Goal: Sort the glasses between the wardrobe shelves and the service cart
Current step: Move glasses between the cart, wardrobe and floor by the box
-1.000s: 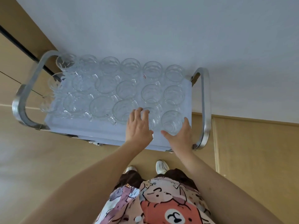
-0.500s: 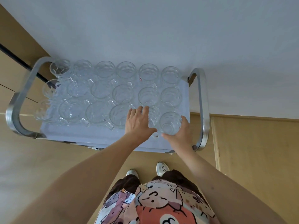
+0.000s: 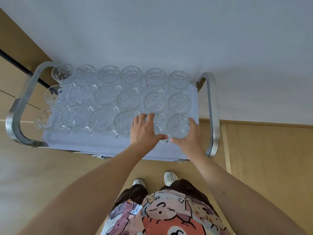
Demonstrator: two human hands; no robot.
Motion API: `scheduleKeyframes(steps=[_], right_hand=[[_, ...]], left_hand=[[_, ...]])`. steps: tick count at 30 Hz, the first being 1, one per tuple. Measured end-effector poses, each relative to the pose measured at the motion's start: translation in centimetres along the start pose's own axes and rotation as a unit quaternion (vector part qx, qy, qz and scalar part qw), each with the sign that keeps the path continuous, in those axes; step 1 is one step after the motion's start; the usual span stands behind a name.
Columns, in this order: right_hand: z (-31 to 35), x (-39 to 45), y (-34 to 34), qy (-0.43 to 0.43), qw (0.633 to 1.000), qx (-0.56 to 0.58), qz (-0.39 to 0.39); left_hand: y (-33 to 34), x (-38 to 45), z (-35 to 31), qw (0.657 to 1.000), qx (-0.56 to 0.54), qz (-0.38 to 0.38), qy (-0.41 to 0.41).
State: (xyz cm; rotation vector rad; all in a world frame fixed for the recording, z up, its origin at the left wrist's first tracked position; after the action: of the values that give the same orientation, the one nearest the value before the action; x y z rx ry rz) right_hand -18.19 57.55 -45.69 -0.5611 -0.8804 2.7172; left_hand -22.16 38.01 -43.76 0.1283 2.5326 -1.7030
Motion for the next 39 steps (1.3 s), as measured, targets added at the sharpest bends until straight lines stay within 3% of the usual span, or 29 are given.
scheduleKeyframes(steps=[9,15,28,39], right_hand=[[-0.1,0.7,-0.1,-0.023,0.999,-0.023,0.006],[-0.4,0.4,-0.3,-0.028,0.999,-0.039,0.008],[0.2,0.6,-0.3,-0.029,0.998,-0.053,0.033],[4.2,-0.1,-3.4,-0.081,0.994,-0.069,-0.006]], left_hand=[[-0.2,0.4,-0.3,1.0,0.01,0.015,-0.014],[-1.1,1.2,0.6,0.992,0.053,0.077,0.083],[-1.3,1.0,-0.2,0.988,0.104,0.062,0.097],[-6.8,3.3,-3.1,0.986,0.028,0.008,0.164]])
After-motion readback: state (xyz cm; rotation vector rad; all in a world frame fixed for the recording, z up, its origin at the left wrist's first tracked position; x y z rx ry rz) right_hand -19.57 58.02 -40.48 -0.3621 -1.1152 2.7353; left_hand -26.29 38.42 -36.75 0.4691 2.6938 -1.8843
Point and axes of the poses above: each hand's wrist, its own x-axis towards the middle knuckle, its own y-axis out of the palm, z = x × y, the point moved 7 cm from there along x, towards the middle knuckle, and after that the axes turned 4 degrees about -z, right-handed, at the moved point
